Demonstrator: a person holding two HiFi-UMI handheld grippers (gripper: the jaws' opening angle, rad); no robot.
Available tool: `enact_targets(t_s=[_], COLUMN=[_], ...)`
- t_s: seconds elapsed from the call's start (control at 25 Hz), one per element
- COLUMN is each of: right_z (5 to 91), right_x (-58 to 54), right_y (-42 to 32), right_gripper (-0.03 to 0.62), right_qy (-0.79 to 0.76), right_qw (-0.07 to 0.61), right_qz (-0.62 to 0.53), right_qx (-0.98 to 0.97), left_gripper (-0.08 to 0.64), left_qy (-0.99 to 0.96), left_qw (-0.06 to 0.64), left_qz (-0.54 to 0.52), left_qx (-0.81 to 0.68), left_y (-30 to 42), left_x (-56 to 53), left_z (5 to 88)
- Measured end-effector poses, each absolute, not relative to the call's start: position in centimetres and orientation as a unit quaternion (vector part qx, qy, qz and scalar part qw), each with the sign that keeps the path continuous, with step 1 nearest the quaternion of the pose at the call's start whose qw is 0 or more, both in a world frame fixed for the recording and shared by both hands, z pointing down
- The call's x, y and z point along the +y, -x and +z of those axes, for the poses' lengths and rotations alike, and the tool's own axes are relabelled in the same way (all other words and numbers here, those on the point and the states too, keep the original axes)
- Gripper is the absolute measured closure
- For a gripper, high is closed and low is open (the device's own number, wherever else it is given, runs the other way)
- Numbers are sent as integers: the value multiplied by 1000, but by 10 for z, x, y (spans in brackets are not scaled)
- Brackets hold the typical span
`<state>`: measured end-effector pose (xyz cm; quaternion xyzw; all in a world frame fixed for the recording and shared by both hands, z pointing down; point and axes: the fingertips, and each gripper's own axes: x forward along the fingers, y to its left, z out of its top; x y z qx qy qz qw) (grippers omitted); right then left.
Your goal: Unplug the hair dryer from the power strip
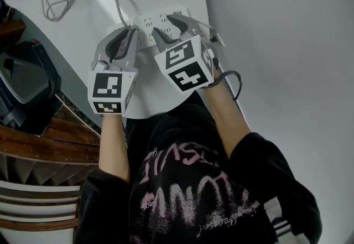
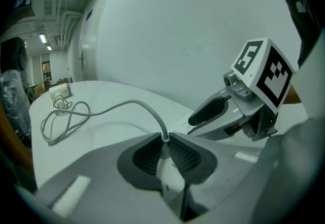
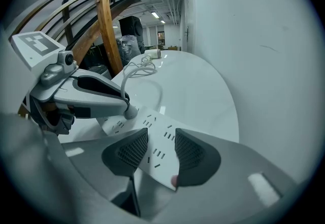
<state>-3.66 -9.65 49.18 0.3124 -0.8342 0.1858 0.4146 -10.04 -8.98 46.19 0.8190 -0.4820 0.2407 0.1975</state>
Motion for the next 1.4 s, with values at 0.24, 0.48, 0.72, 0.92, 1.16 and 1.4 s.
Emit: enact_targets(t_s=[0.24,0.48,0.72,0.92,1.16,1.4], right_z=[490,492,490,490,490,492], right_x=[-96,-96,-95,-96,-95,-96], right_y=[37,38,38,37,38,37], right_gripper=[414,414,414,414,414,414], right_qy=[-313,-313,-316,-317,-318,-318], right_qw=[416,413,415,413,414,412], right_qz=[187,187,189,190,191,195], right_qx=[-833,-834,-832,-832,-831,-831], left_gripper=[505,505,505,505,505,506], left_qy=[-819,-820,-816,-817,-812,-815], left_qw=[200,184,194,189,203,185], left_qz=[237,249,235,241,228,244], left_qx=[-482,-481,-491,-488,-498,-491], left_y=[101,101,103,102,104,101], left_x=[-89,-89,-90,-89,-91,-89], left_z=[460,461,459,459,459,461])
